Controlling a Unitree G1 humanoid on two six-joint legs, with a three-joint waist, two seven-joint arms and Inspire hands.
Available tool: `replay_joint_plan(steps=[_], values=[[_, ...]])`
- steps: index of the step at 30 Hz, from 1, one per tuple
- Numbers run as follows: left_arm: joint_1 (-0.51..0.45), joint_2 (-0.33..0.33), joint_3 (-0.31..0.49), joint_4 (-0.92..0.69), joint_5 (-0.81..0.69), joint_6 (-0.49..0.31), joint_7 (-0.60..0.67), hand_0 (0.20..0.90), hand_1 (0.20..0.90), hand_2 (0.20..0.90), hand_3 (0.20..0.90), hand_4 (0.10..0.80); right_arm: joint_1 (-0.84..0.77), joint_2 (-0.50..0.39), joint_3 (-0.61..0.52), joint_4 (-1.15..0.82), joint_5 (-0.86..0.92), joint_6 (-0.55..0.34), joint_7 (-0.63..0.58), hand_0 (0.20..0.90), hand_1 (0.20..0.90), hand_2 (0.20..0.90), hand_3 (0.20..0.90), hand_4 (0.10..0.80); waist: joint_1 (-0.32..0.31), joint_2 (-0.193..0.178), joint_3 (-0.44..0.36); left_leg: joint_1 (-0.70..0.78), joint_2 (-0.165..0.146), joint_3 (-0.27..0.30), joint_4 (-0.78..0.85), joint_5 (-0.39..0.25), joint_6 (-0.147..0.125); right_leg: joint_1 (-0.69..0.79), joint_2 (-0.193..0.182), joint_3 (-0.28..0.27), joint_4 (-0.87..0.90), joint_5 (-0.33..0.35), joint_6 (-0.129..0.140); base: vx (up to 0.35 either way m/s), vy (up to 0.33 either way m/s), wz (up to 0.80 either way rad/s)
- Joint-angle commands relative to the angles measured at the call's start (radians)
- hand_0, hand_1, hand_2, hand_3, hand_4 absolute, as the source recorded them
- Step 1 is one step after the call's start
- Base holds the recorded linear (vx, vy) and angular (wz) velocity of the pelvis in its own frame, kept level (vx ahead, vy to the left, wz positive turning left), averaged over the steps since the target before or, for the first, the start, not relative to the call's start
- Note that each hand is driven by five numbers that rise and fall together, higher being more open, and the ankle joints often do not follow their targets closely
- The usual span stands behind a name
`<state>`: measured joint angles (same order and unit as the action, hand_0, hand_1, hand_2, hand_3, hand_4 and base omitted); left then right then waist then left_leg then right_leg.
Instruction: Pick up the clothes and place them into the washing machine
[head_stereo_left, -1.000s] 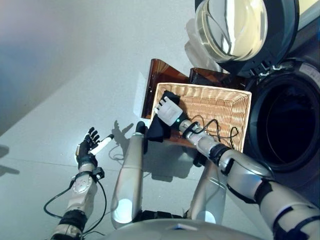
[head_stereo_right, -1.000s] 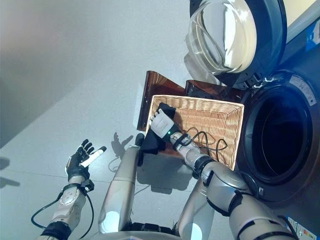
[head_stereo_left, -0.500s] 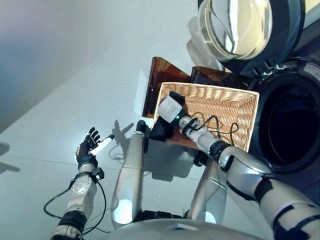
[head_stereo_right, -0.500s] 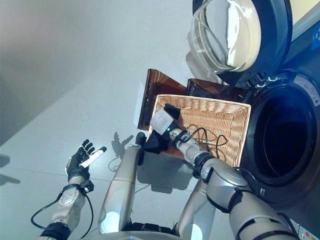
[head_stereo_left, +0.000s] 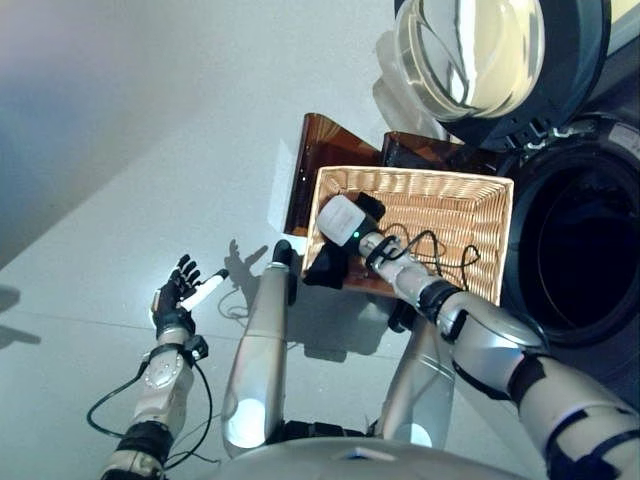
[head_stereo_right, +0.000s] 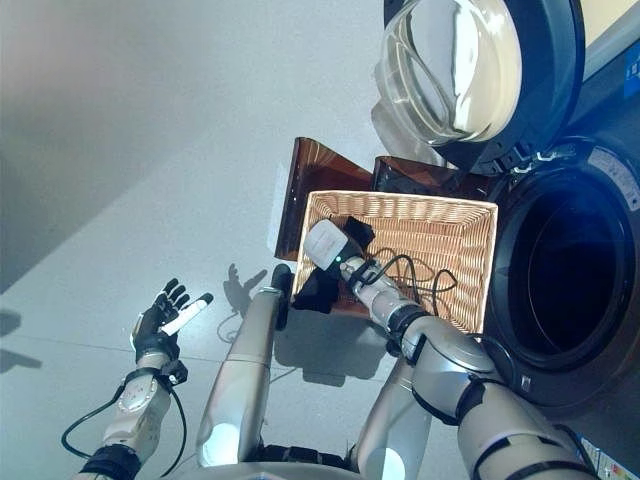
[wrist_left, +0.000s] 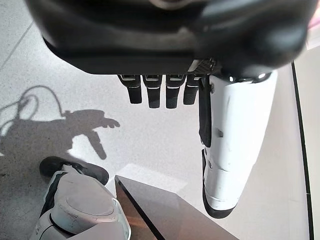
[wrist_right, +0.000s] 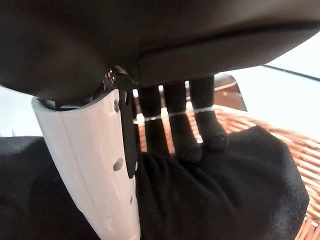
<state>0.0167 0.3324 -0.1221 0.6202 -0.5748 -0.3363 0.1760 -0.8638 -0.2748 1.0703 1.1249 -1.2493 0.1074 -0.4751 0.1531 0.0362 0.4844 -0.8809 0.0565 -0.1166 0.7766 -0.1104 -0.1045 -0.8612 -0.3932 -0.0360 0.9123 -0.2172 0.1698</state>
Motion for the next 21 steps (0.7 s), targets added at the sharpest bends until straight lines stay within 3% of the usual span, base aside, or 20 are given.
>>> replay_joint_plan(steps=[1, 8, 9, 10, 12, 13, 14, 21], values=[[0.049, 0.094, 0.053, -0.052, 0.002, -0.072, 0.014, 0.9, 0.9, 0.9, 0.9, 0.8, -0.041, -0.015, -0.021, -0.016, -0.016, 0.01, -0.016, 0.2, 0.2, 0.2, 0.2, 0.3, 0.013, 0.024, -0.029, -0.015, 0.045, -0.029, -0.025, -0.007, -0.039, 0.013, -0.024, 0.08, -0.032, 0.024, -0.009, 0.0, 0.0, 0.0], [0.049, 0.09, 0.058, -0.048, 0.003, -0.075, 0.02, 0.9, 0.9, 0.9, 0.9, 0.8, -0.04, -0.011, -0.047, -0.011, 0.006, 0.025, -0.029, 0.2, 0.2, 0.2, 0.2, 0.3, 0.007, 0.021, -0.027, -0.004, 0.049, -0.027, -0.031, -0.006, -0.04, 0.021, -0.022, 0.078, -0.039, 0.031, -0.009, -0.015, 0.005, 0.0], [0.049, 0.088, 0.06, -0.049, 0.005, -0.077, 0.025, 0.9, 0.9, 0.9, 0.9, 0.8, -0.038, -0.015, -0.067, -0.016, 0.024, 0.033, -0.039, 0.2, 0.2, 0.2, 0.2, 0.3, 0.005, 0.021, -0.024, -0.01, 0.046, -0.026, -0.051, 0.035, -0.036, 0.014, -0.019, 0.076, -0.06, 0.071, -0.014, 0.0, 0.0, 0.0], [0.048, 0.088, 0.064, -0.046, 0.01, -0.075, 0.029, 0.9, 0.9, 0.9, 0.9, 0.8, -0.035, -0.016, -0.075, -0.02, 0.031, 0.037, -0.045, 0.2, 0.2, 0.2, 0.2, 0.3, 0.003, 0.018, -0.026, 0.0, 0.05, -0.024, -0.036, -0.003, -0.04, 0.023, -0.02, 0.077, -0.044, 0.037, -0.008, 0.0, 0.0, 0.0], [0.047, 0.082, 0.07, -0.043, 0.016, -0.076, 0.038, 0.9, 0.9, 0.9, 0.9, 0.8, -0.028, -0.026, -0.115, -0.039, 0.07, 0.044, -0.071, 0.2, 0.2, 0.2, 0.2, 0.3, -0.002, 0.015, -0.02, 0.003, 0.052, -0.021, -0.063, 0.04, -0.036, 0.024, -0.016, 0.077, -0.076, 0.084, -0.012, -0.001, 0.017, -0.07], [0.046, 0.08, 0.072, -0.041, 0.018, -0.076, 0.041, 0.9, 0.9, 0.9, 0.9, 0.8, -0.023, -0.029, -0.127, -0.048, 0.08, 0.047, -0.08, 0.2, 0.2, 0.2, 0.2, 0.3, -0.007, 0.011, -0.023, 0.013, 0.055, -0.019, -0.052, 0.004, -0.04, 0.034, -0.016, 0.077, -0.066, 0.054, -0.006, -0.096, 0.042, -0.09], [0.044, 0.078, 0.072, -0.042, 0.021, -0.078, 0.044, 0.9, 0.9, 0.9, 0.9, 0.8, -0.022, -0.033, -0.14, -0.056, 0.091, 0.048, -0.09, 0.2, 0.2, 0.2, 0.2, 0.3, -0.008, 0.012, -0.019, 0.01, 0.054, -0.017, -0.074, 0.044, -0.036, 0.029, -0.015, 0.076, -0.091, 0.094, -0.011, 0.003, 0.015, -0.07], [0.037, 0.066, 0.085, -0.034, 0.025, -0.078, 0.052, 0.9, 0.9, 0.9, 0.9, 0.8, 0.007, -0.069, -0.188, -0.104, 0.133, 0.047, -0.108, 0.2, 0.2, 0.2, 0.2, 0.3, -0.032, -0.002, -0.02, 0.046, 0.064, 0.002, -0.123, 0.054, -0.035, 0.066, -0.011, 0.07, -0.158, 0.128, -0.002, -0.005, 0.013, -0.06]])
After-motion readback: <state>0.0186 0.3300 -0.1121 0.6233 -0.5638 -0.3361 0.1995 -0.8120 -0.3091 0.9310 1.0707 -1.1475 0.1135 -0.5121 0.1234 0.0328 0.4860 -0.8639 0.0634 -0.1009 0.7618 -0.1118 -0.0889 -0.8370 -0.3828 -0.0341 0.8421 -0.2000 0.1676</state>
